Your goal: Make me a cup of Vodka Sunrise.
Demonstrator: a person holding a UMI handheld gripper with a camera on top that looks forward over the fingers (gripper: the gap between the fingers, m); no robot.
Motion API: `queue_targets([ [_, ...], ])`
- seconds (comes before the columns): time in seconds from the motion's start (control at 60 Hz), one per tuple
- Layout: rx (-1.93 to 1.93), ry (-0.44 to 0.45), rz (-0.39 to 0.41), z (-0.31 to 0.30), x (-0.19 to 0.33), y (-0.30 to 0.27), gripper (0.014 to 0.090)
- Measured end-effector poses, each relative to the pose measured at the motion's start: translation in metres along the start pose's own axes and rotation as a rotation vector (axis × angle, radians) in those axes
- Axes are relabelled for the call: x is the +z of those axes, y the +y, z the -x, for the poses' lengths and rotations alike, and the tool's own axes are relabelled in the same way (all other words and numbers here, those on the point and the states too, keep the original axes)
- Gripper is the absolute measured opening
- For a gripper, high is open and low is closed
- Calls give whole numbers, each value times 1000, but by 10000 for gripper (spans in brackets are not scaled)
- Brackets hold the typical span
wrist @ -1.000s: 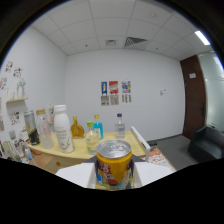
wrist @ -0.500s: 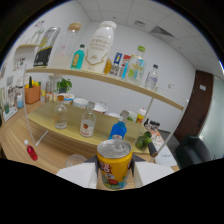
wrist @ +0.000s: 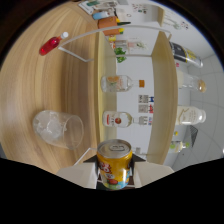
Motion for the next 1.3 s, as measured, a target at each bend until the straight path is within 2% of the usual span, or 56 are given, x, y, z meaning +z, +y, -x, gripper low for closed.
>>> queue_targets([
  [0.15, -239, 17, -15, 3, 1, -11, 512],
  [0.333, -452, 24, 15, 13, 3, -12, 508],
  [0.55, -450, 21, 6, 15, 0, -15, 507],
  [0.733, -75, 37, -19, -15, -14, -16, 511],
  [0.983, 778, 90, -178, -94, -44, 9, 517],
  [1.05, 1004, 74, -216, -107, -49, 27, 517],
  [1.15, 1268, 61, -256, -108, -45, 63, 513],
  [1.3, 1492, 20, -248, -79, -28, 111, 512],
])
